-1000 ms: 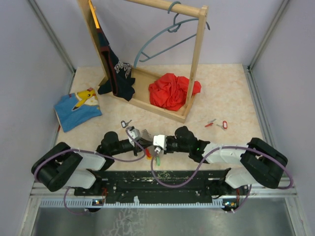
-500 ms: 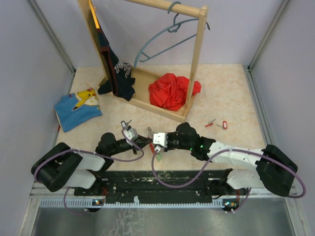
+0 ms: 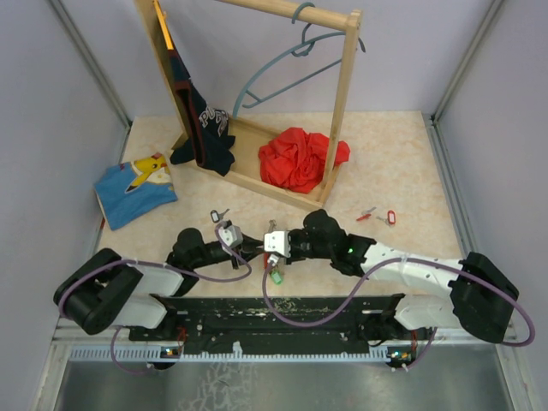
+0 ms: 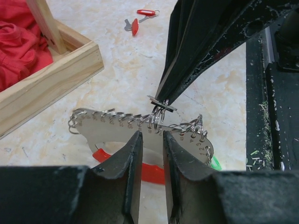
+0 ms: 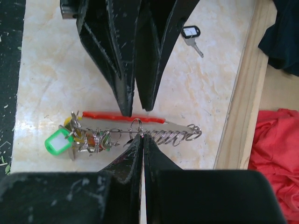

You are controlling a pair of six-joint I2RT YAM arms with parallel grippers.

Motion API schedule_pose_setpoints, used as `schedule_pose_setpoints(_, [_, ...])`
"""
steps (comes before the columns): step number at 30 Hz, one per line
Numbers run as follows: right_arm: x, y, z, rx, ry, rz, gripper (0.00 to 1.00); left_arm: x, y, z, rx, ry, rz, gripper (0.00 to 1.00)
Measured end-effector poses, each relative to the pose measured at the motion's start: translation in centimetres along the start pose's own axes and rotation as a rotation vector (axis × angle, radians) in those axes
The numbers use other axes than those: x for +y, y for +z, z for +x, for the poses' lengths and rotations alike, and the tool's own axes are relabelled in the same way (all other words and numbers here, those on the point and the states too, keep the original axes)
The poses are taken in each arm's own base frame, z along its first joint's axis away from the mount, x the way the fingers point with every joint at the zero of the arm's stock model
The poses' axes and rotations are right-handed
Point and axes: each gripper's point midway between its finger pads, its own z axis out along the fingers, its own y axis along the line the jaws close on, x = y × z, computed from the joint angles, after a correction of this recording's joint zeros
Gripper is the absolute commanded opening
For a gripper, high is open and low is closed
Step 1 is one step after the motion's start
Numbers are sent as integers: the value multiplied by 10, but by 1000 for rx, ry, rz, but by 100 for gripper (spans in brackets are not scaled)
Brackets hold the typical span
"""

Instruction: Put the keys on the keyring

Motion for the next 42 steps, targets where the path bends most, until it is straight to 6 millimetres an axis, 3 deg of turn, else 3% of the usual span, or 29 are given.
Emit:
schedule_pose_setpoints(7, [-3, 0, -9, -15, -15, -16, 0, -7, 9, -3, 6, 17, 89, 33])
schedule_pose_setpoints(12, [0, 2, -6, -5, -17, -32, 0, -13, 11, 4, 28, 2, 132, 27])
schedule_pose_setpoints(16, [3, 3, -3, 5, -16, -47, 0, -14, 12, 6, 39, -8, 144, 18])
schedule_pose_setpoints(19, [4, 4, -4, 9, -20, -56, 0, -13, 13, 7, 42, -8, 145, 0])
schedule_pose_setpoints(27, [5, 3, -1, 24, -22, -41, 0, -10, 13, 7, 46, -10, 127, 0])
schedule_pose_setpoints(33, [11, -1, 15, 59, 1, -20, 0, -7, 11, 6, 45, -24, 95, 0])
schedule_pose_setpoints(42, [18, 8, 20, 34, 44, -19, 0, -6, 6, 8, 45, -47, 65, 0])
